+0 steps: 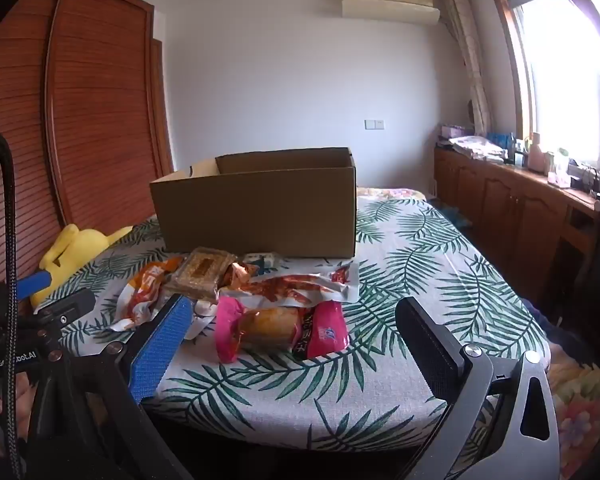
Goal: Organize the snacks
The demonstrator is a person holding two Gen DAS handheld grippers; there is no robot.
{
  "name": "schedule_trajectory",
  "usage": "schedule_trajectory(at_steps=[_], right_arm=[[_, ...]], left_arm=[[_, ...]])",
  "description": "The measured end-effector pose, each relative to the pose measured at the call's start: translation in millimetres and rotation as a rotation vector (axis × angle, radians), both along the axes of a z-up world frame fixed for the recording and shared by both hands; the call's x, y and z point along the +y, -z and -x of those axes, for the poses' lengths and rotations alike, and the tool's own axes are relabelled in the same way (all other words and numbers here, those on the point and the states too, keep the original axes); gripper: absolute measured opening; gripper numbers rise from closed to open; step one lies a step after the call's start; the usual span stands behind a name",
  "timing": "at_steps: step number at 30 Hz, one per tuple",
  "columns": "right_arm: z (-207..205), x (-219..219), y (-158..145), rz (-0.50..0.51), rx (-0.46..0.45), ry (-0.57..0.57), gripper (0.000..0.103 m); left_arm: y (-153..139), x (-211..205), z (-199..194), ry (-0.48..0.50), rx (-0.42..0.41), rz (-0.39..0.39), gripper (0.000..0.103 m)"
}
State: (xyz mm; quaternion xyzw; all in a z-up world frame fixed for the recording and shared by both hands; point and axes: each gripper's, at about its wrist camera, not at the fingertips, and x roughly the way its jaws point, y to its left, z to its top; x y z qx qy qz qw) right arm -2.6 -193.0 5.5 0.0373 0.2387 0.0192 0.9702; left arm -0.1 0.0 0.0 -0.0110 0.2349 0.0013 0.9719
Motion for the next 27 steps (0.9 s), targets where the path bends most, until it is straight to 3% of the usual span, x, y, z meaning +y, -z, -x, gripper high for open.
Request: schedule_trajectory(at_steps=[27], right_arm=[[1.0, -1.0, -0.8, 0.004, -0.006, 0.007, 0.103]], left_arm=[[-7.7, 0.5, 3.5, 0.002, -0.013, -0.01, 0.1]])
